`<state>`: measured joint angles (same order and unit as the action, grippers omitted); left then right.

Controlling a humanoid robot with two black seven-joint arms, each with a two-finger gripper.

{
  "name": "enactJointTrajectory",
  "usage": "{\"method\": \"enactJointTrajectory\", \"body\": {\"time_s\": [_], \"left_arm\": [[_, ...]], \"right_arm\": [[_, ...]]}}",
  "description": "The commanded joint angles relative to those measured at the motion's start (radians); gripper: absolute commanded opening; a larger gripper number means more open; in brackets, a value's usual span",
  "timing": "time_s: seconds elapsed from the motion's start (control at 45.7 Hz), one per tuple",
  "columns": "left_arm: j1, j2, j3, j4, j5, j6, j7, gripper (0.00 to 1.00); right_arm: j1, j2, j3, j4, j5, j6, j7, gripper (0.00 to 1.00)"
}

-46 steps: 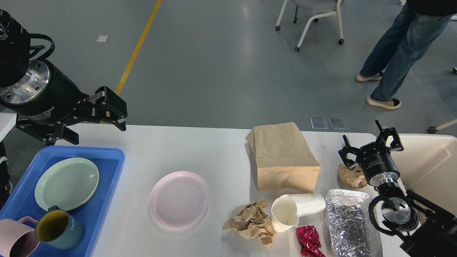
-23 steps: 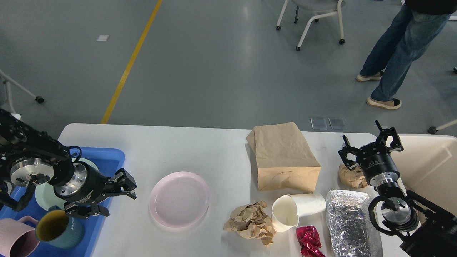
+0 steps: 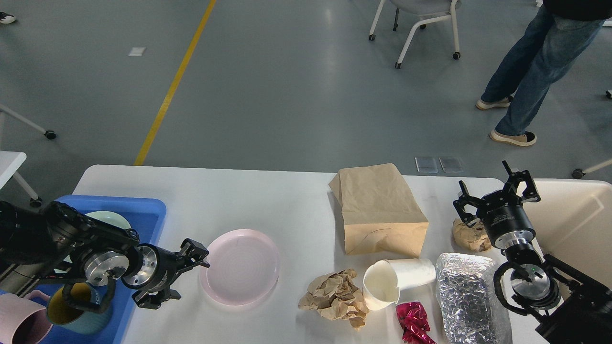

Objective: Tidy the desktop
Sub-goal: 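Move the left gripper to the edge of the pink plate, then grip the pink plate rim with the left gripper and lift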

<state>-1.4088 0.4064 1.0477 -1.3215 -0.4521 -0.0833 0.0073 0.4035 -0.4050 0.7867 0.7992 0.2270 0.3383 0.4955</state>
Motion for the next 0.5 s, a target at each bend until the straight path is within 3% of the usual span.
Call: {"method": "enactJointTrajectory", "body": {"time_s": [0.0, 0.241, 0.482], "left_arm": [[0.044, -0.054, -0.006, 0.042, 0.036, 0.008, -0.001, 0.89], [0.051, -0.067, -0.015, 0.058, 0.038, 0.014, -0.003, 0.88], [0.105, -0.089, -0.052, 0.076, 0.039, 0.142, -0.001, 0.86]], "right_arm": [[0.0, 0.0, 0.0, 0.002, 0.0, -0.001, 0.0, 1.0], [0.0, 0.0, 0.0, 0.002, 0.0, 0.001, 0.0, 1.0], [0.0, 0.0, 0.0, 0.0, 0.0, 0.001, 0.0, 1.0]]}}
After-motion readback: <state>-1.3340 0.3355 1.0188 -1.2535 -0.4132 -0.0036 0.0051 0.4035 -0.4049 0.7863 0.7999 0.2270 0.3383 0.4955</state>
